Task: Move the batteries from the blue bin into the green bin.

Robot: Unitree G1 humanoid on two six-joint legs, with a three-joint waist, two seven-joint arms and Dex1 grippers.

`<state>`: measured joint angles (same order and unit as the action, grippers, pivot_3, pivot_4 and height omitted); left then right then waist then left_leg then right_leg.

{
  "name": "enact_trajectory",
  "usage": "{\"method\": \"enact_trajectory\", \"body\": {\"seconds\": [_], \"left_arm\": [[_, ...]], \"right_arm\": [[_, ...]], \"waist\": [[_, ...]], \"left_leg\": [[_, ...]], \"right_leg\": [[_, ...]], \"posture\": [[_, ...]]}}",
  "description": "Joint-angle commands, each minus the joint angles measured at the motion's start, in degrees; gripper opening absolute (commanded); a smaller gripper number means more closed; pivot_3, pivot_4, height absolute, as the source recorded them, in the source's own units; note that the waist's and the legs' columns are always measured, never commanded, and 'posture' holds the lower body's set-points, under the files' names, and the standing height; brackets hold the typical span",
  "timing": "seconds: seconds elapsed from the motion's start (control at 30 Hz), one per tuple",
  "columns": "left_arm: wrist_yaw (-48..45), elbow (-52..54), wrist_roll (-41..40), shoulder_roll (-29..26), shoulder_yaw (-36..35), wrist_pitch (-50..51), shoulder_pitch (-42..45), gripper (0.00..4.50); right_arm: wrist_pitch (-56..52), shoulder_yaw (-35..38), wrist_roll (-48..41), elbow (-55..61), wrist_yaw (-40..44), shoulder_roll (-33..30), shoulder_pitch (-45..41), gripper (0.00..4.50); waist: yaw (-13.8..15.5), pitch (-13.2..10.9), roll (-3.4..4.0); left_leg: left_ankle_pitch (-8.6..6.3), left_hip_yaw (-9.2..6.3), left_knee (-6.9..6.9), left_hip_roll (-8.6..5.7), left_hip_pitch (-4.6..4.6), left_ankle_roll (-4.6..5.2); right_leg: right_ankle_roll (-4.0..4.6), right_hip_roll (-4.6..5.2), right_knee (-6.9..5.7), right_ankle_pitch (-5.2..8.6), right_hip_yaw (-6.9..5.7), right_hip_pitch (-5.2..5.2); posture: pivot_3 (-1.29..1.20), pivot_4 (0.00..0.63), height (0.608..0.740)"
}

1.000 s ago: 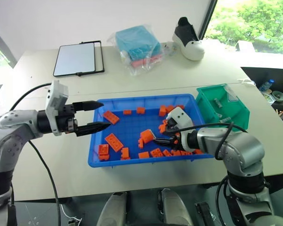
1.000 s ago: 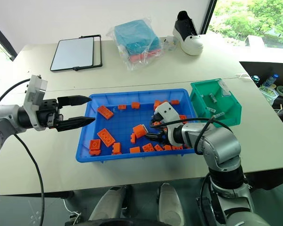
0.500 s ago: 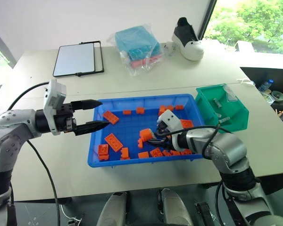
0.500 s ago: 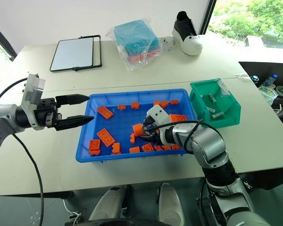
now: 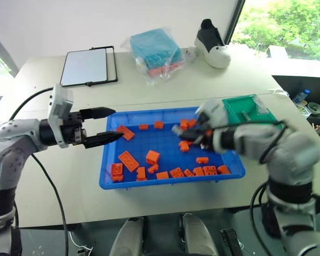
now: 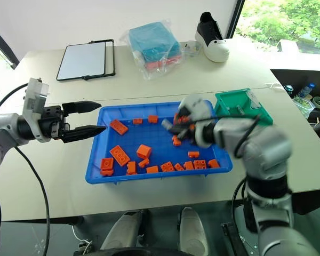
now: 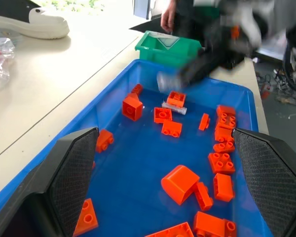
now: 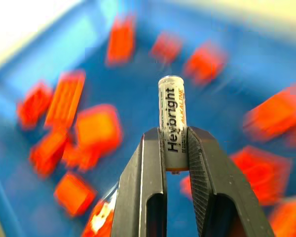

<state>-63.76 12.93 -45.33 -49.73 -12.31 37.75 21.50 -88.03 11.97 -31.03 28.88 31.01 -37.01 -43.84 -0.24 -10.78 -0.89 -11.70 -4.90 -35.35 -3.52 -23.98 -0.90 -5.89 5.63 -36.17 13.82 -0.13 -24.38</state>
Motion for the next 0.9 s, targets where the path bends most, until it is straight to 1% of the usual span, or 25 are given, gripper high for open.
{"method": "enact_trajectory", "body": {"seconds": [0.03,0.07,0.13,0.23,0.27,0.3,0.33,0.37,0.4,0.43,0.5,0.63,0.7,0.77,0.8,0.83,0.87,0.9], "left_arm": [[-0.9,-0.7,1.0,0.1,-0.1,-1.8,1.3,4.5],[-1.1,-1.0,1.2,0.2,0.1,-2.1,1.6,4.5],[-1.4,-1.3,1.5,0.5,0.3,-2.3,1.9,4.5],[-1.8,-1.8,1.9,0.8,0.7,-2.7,2.3,4.5],[-1.9,-1.8,2.0,1.0,0.9,-2.7,2.4,4.5],[-1.9,-1.9,2.2,1.1,1.0,-2.8,2.6,4.5],[-2.0,-2.1,2.3,1.3,1.2,-2.8,2.9,4.5],[-1.9,-2.1,2.4,1.5,1.3,-2.8,3.1,4.5],[-1.9,-2.2,2.4,1.5,1.4,-2.7,3.4,4.5],[-1.8,-2.1,2.3,1.6,1.4,-2.7,3.5,4.5],[-1.8,-2.1,2.3,1.5,1.3,-2.6,3.5,4.5],[-1.8,-2.0,2.1,1.3,1.1,-2.2,3.5,4.5],[-1.8,-2.1,2.1,1.2,1.3,-2.1,3.9,4.5],[-1.9,-2.3,2.2,1.3,1.6,-2.0,4.3,4.5],[-2.0,-2.5,2.3,1.3,1.7,-2.0,4.7,4.5],[-2.0,-2.6,2.3,1.3,1.8,-2.0,4.9,4.5],[-2.1,-2.7,2.4,1.2,1.9,-2.0,5.0,4.5],[-2.1,-2.6,2.4,1.2,1.9,-2.0,5.1,4.5]], "right_arm": [[3.1,2.8,2.5,-3.5,0.3,-8.5,2.9,0.09],[5.7,2.5,3.8,-4.9,0.6,-11.9,5.0,0.09],[9.7,1.9,5.8,-6.8,0.9,-16.2,8.6,0.09],[13.3,2.1,6.9,-9.0,0.9,-18.1,12.8,0.09],[14.7,1.7,7.2,-9.0,1.0,-18.1,14.3,1.14],[16.5,0.8,7.9,-8.8,1.0,-18.3,15.7,1.5],[18.4,-0.3,8.8,-8.8,1.0,-18.6,16.7,2.03],[19.7,-0.9,9.6,-9.0,0.5,-18.6,17.0,2.47],[20.7,-1.1,10.1,-9.2,0.2,-18.6,17.0,3.14],[21.5,-1.2,10.2,-9.3,0.4,-19.0,16.5,3.51],[22.4,-0.8,9.3,-8.7,1.9,-19.7,14.3,3.51],[30.0,-1.9,6.0,-6.4,11.6,-22.7,11.3,3.51],[34.0,-5.5,5.7,-9.2,18.0,-24.2,9.9,3.51],[37.3,-8.7,6.2,-12.5,22.2,-24.7,8.5,3.51],[41.0,-12.3,8.7,-15.9,24.4,-24.2,7.4,3.51],[44.8,-15.5,11.2,-19.0,26.2,-23.7,6.6,4.06],[49.3,-18.9,13.7,-22.4,28.7,-23.0,5.7,4.4],[53.0,-21.6,15.7,-25.4,31.1,-22.6,4.9,4.46]], "waist": [[0.5,0.1,-0.12],[0.4,0.1,-0.12],[0.6,0.0,-0.08],[0.3,0.0,-0.04],[-0.1,0.0,-0.04],[-0.3,0.0,-0.04],[-0.5,0.0,-0.04],[-0.6,0.0,-0.04],[-0.7,0.0,-0.01],[-0.8,0.0,0.01],[-0.7,0.0,0.04],[-0.6,-0.1,0.08],[-0.6,0.0,0.05],[-0.6,0.0,0.03],[-0.6,0.0,0.03],[-0.6,0.0,0.02],[-0.7,0.0,0.02],[-0.7,-0.1,0.03]], "left_leg": [[-0.01,0.02,0.05,0.0,0.0,0.01],[-0.02,0.08,0.08,0.0,-0.01,0.03],[-0.03,0.12,0.09,0.01,-0.04,0.04],[-0.03,0.19,0.05,0.02,-0.07,0.05],[-0.03,0.19,0.04,0.03,-0.05,0.05],[-0.03,0.19,0.01,0.05,-0.05,0.05],[-0.03,0.17,0.0,0.05,-0.05,0.05],[-0.03,0.17,-0.01,0.06,-0.04,0.05],[-0.03,0.17,-0.02,0.07,-0.04,0.05],[-0.02,0.18,-0.03,0.07,-0.03,0.05],[-0.02,0.16,-0.04,0.08,-0.03,0.05],[-0.02,0.16,-0.06,0.08,-0.04,0.05],[-0.03,0.12,-0.06,0.09,-0.05,0.05],[-0.03,0.12,-0.07,0.09,-0.03,0.05],[-0.03,0.13,-0.12,0.09,-0.03,0.05],[-0.03,0.15,-0.16,0.09,-0.03,0.05],[-0.03,0.15,-0.24,0.09,-0.05,0.05],[-0.03,0.16,-0.25,0.09,-0.04,0.05]], "right_leg": [[0.01,-0.01,0.06,0.0,-0.04,0.03],[0.01,0.0,0.09,0.0,-0.02,0.02],[0.0,0.04,0.08,0.0,0.02,-0.02],[0.0,0.06,0.08,0.0,0.07,-0.06],[0.0,0.05,0.07,0.0,0.09,-0.06],[0.0,0.04,0.06,0.0,0.1,-0.06],[0.0,0.03,0.05,0.0,0.1,-0.05],[0.0,0.02,0.04,0.0,0.1,-0.05],[0.0,0.01,0.03,0.0,0.1,-0.05],[0.0,0.01,0.01,0.0,0.11,-0.05],[0.0,-0.02,0.0,-0.01,0.1,-0.05],[-0.01,-0.02,0.01,-0.01,0.1,-0.05],[-0.02,-0.04,0.02,-0.01,0.07,-0.04],[-0.02,-0.04,0.05,-0.01,0.07,0.0],[-0.02,-0.04,0.05,-0.01,0.07,0.0],[-0.03,-0.04,0.05,-0.02,0.07,0.03],[-0.03,-0.04,0.04,-0.02,0.07,0.05],[-0.03,-0.04,0.04,-0.02,0.07,0.05]], "posture": [[0.0,0.15,0.731],[0.0,0.15,0.731],[0.0,0.15,0.731],[0.0,0.15,0.731],[0.0,0.15,0.731],[0.0,0.15,0.731],[0.0,0.15,0.731],[0.0,0.15,0.731],[0.0,0.15,0.731],[0.0,0.15,0.731],[0.0,0.15,0.731],[0.0,0.15,0.731],[0.0,0.15,0.731],[0.0,0.15,0.731],[0.0,0.15,0.731],[0.0,0.15,0.731],[0.0,0.15,0.731],[0.0,0.15,0.731]]}}
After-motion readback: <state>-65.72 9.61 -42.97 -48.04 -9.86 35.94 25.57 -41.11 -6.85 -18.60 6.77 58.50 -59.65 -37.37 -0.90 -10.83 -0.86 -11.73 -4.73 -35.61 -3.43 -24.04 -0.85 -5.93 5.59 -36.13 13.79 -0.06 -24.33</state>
